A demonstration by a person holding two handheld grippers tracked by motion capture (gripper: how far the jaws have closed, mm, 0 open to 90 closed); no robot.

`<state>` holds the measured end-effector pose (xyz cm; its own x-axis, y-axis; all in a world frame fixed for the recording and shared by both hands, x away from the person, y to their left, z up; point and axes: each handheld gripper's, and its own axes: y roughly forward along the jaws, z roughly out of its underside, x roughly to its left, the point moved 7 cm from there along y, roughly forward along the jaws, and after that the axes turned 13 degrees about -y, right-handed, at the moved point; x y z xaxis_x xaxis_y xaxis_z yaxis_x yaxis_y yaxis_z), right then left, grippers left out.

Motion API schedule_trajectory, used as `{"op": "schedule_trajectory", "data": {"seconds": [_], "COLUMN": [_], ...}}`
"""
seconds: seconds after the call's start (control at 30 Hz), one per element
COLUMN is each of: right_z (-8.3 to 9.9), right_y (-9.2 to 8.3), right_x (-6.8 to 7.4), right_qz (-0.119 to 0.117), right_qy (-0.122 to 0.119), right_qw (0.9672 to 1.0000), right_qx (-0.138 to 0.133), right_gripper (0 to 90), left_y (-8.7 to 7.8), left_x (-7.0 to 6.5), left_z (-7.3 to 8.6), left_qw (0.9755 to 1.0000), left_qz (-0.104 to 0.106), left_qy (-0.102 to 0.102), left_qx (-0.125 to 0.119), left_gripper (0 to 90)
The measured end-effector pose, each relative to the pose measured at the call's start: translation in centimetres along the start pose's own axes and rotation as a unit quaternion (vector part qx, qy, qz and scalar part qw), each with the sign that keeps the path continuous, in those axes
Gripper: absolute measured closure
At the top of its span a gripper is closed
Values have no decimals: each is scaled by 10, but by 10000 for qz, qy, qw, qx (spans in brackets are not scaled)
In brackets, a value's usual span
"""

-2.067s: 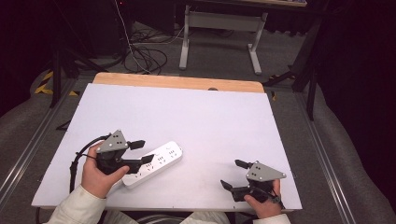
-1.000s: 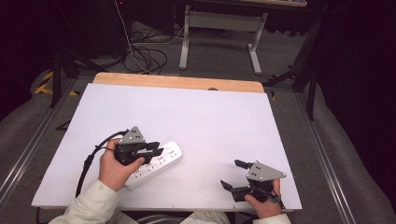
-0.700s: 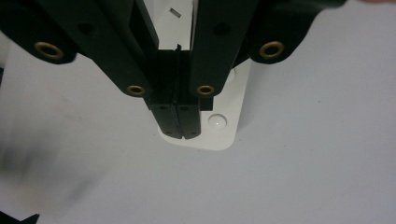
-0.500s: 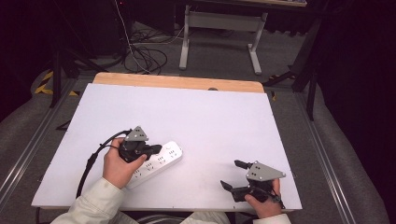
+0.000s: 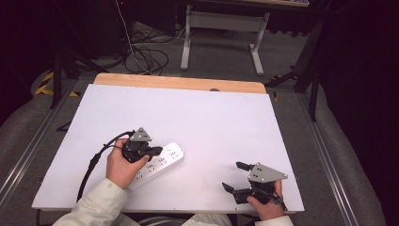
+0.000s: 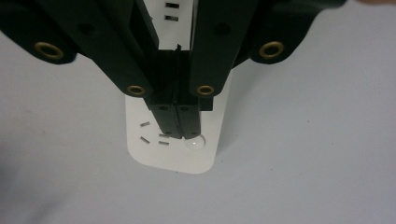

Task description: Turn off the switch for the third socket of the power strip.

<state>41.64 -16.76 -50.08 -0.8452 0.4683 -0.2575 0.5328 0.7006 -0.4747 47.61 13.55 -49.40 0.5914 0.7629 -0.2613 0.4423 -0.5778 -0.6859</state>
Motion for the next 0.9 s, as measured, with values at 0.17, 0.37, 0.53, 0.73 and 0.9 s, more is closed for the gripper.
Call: {"op": "schedule_trajectory", "data": {"seconds": [0.17, 0.37, 0.53, 0.73, 0.9], "right_z": [0, 0, 0, 0, 0], "right_y": [0, 0, 0, 0, 0], "right_x": [0, 0, 0, 0, 0], "right_qz": [-9, -8, -10, -25, -22], "right_qy": [7, 6, 4, 16, 15], "right_qw": [10000, 10000, 10000, 10000, 10000], "right_qx": [-6, -3, -4, -2, -7], "right_gripper": [150, 149, 149, 150, 149], "left_y": [3, 6, 8, 9, 10], "left_x": [2, 6, 8, 8, 8], "left_z": [2, 5, 6, 7, 7], "left_qw": [9999, 9998, 9997, 9996, 9995], "left_qz": [12, -56, -101, -162, -198], "left_qy": [-18, 15, 41, 99, 166], "left_qx": [99, 164, 205, 193, 176], "left_gripper": [900, 900, 900, 900, 900]}}
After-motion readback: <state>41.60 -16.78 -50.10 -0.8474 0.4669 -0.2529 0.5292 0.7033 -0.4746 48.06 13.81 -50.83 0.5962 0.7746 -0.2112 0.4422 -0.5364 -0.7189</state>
